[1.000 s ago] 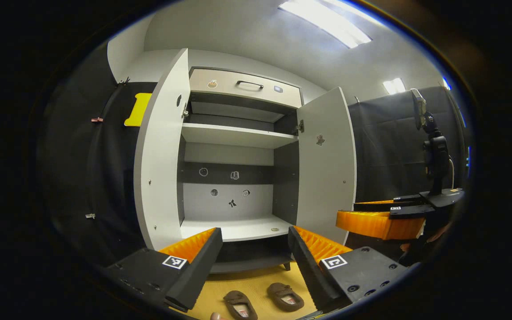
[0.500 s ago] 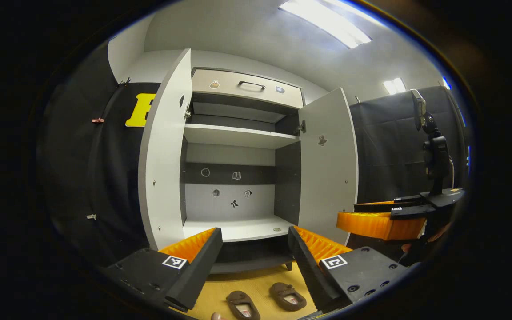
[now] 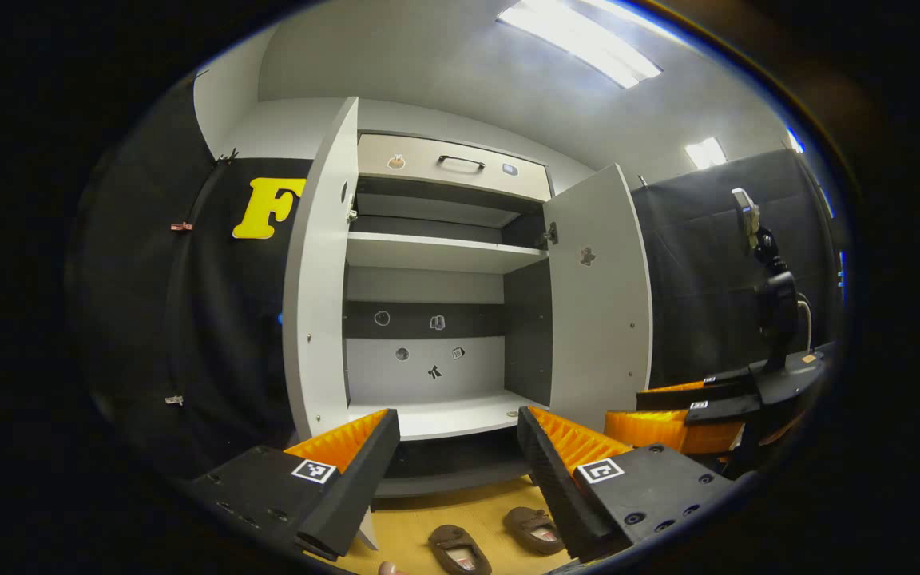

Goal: Grab one shoe with the right hand and put it into the shoe cabinet, grab the other shoe with the left hand and put it into the shoe cabinet; then close the right door with the right hand and the left door with the left hand.

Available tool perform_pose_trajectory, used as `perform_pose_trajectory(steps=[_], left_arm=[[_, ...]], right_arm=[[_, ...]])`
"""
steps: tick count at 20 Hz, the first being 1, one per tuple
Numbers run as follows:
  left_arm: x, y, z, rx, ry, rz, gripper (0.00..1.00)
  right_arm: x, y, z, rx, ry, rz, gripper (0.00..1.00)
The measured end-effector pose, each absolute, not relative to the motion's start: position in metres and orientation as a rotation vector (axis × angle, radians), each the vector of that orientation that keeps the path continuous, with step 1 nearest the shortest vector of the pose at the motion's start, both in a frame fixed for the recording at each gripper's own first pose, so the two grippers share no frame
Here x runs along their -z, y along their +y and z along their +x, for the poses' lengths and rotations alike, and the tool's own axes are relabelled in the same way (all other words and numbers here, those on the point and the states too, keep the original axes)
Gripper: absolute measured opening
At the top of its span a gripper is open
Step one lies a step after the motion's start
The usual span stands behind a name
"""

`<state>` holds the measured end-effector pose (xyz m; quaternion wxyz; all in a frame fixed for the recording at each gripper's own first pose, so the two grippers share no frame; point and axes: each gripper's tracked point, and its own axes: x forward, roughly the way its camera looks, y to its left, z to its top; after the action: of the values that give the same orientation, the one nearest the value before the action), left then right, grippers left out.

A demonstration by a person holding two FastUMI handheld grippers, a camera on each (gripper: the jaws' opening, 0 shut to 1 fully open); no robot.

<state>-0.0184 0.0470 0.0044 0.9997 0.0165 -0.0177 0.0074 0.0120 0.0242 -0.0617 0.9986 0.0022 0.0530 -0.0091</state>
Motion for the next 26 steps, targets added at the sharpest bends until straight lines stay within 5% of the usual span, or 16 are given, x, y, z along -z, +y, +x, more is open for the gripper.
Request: perform_pose_trajectory(steps=[19,21,22,23,26], left_arm=[[0.039,0.088,0.020,-0.115,0.024,-0.020,0.94],[0.042,0.083,0.024,-0.109,0.017,-0.026,0.94],[0.044,0.082,0.025,-0.106,0.017,-0.025,0.94],[0.047,0.081,0.027,-0.106,0.021,-0.021,0.94],[0.061,0.079,0.034,-0.111,0.045,-0.008,0.94]], right_arm=[[0.382,-0.002,0.063,0.014,0.694,0.199,0.97],[0.408,-0.012,0.068,0.029,0.728,0.194,0.97],[0.418,-0.017,0.072,0.037,0.736,0.186,0.88],[0.426,-0.021,0.077,0.042,0.738,0.173,0.97],[0.450,-0.031,0.097,0.048,0.747,0.149,0.95]])
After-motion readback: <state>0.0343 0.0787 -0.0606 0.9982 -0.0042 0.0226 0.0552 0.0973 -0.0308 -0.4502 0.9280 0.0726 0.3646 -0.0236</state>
